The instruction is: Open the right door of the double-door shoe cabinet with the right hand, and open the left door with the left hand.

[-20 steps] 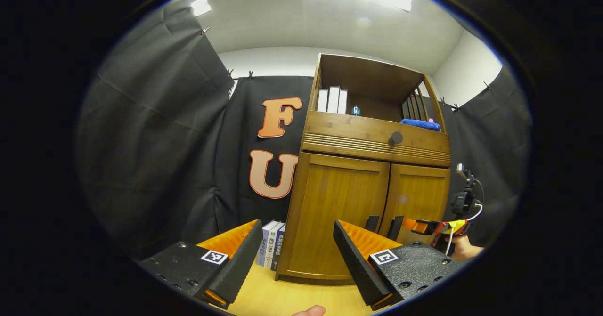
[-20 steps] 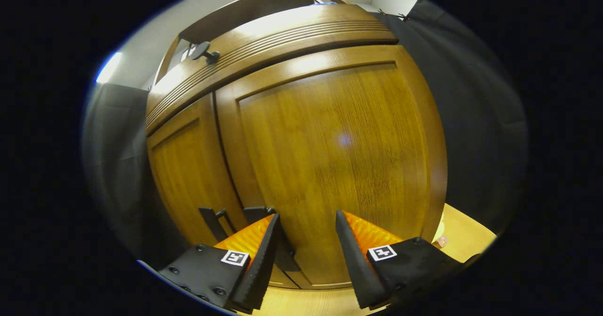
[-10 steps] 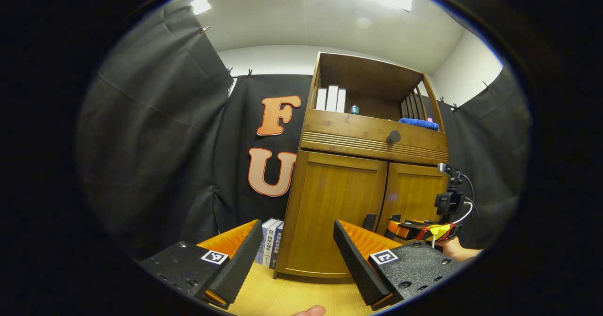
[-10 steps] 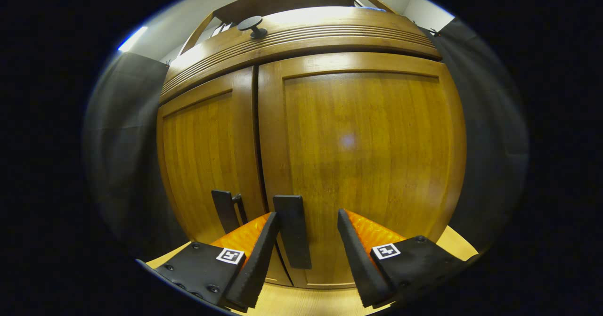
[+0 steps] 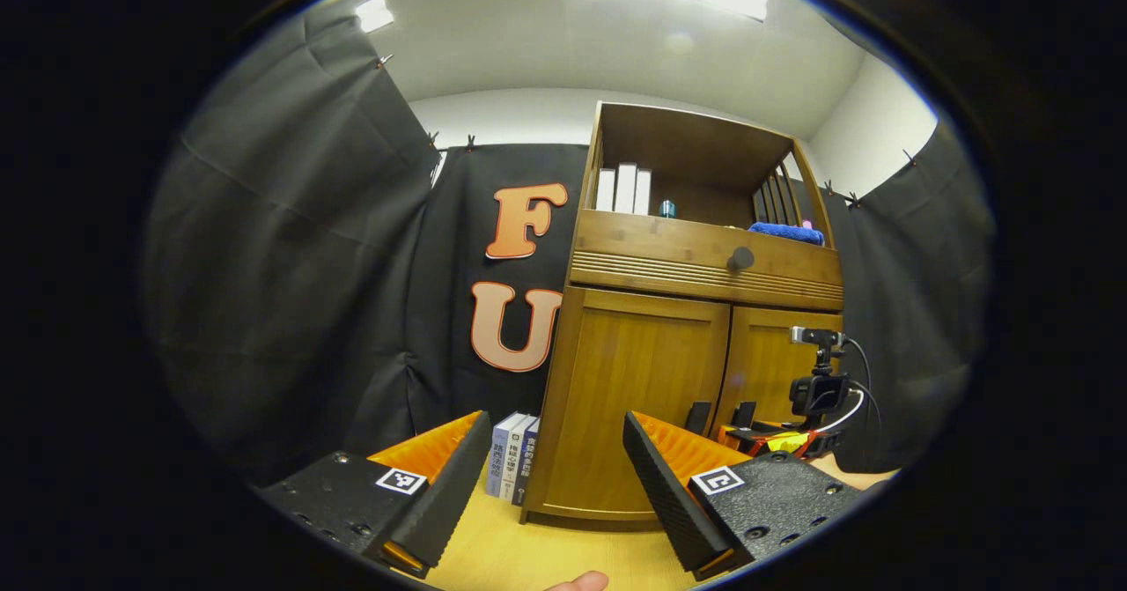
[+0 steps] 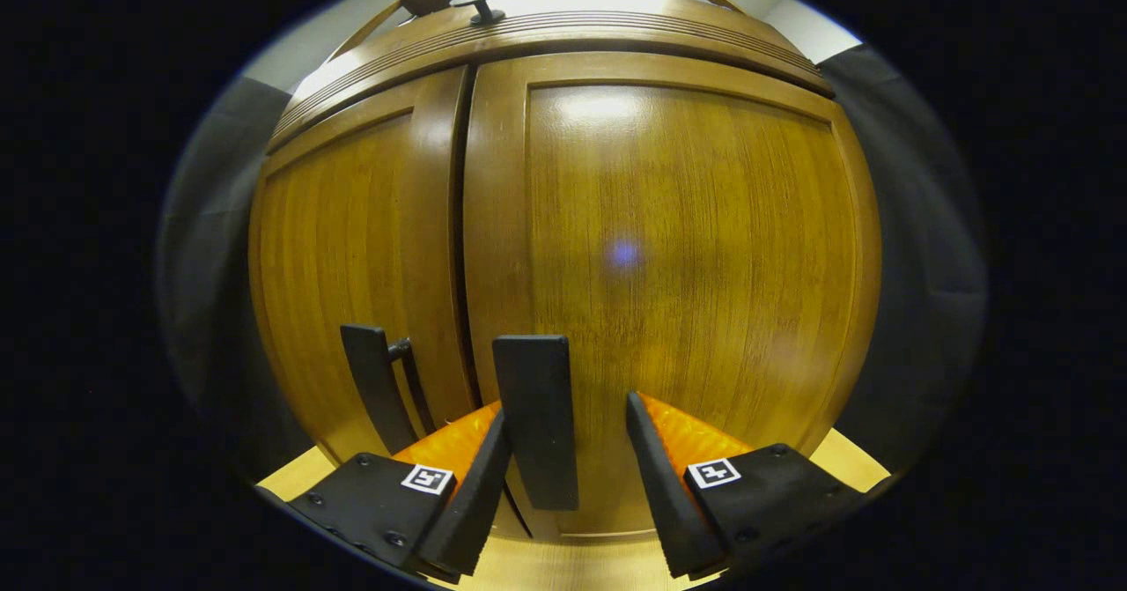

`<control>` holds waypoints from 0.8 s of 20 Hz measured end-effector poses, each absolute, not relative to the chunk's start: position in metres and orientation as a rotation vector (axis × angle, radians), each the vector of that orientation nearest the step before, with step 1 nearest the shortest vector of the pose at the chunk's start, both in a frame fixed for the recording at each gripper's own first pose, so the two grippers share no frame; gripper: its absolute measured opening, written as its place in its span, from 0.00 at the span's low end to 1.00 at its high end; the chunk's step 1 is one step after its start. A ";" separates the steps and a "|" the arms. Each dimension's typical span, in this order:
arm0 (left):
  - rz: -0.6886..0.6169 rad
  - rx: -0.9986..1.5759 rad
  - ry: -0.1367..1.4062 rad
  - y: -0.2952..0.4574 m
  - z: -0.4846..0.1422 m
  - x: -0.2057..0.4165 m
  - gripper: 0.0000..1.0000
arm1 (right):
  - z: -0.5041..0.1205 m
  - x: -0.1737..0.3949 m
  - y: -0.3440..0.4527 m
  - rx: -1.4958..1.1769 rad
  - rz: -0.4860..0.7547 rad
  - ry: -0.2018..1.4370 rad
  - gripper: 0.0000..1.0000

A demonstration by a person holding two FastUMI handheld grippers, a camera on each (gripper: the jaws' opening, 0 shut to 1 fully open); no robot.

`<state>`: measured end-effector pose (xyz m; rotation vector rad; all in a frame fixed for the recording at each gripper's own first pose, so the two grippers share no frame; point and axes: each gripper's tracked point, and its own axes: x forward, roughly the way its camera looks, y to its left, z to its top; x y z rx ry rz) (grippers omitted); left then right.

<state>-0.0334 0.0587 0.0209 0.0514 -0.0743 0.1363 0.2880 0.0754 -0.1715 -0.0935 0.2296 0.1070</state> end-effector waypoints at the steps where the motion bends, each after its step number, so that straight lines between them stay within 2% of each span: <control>1: 0.135 0.053 -0.075 0.059 0.022 -0.033 0.94 | -0.173 0.287 0.076 -0.090 0.112 0.240 0.75; 2: 0.131 0.052 -0.072 0.058 0.021 -0.033 0.94 | -0.177 0.288 0.078 -0.086 0.125 0.254 0.81; 4: 0.123 0.047 -0.063 0.055 0.018 -0.035 0.94 | -0.179 0.281 0.087 -0.048 0.177 0.277 0.60; 5: 0.117 0.046 -0.062 0.054 0.018 -0.036 0.91 | -0.185 0.282 0.087 -0.056 0.187 0.297 0.50; 6: 0.112 0.045 -0.062 0.053 0.018 -0.037 0.94 | -0.182 0.282 0.087 -0.055 0.192 0.293 0.39; 7: 0.108 0.046 -0.058 0.052 0.018 -0.038 0.94 | -0.185 0.282 0.088 -0.056 0.200 0.310 0.36; 8: 0.103 0.046 -0.055 0.049 0.017 -0.039 0.91 | -0.184 0.280 0.088 -0.051 0.200 0.308 0.33; 9: 0.095 0.045 -0.053 0.047 0.016 -0.039 0.94 | -0.185 0.280 0.088 -0.054 0.197 0.310 0.30; 11: 0.080 0.047 -0.047 0.042 0.014 -0.041 0.95 | -0.182 0.274 0.087 -0.053 0.199 0.290 0.30; 12: 0.074 0.052 -0.043 0.040 0.013 -0.042 0.94 | -0.181 0.270 0.086 -0.047 0.203 0.278 0.26; 13: 0.071 0.060 -0.038 0.038 0.011 -0.043 0.94 | -0.180 0.265 0.085 -0.039 0.209 0.271 0.30; 16: 0.064 0.074 -0.034 0.034 0.009 -0.045 0.94 | -0.175 0.252 0.083 -0.017 0.238 0.258 0.30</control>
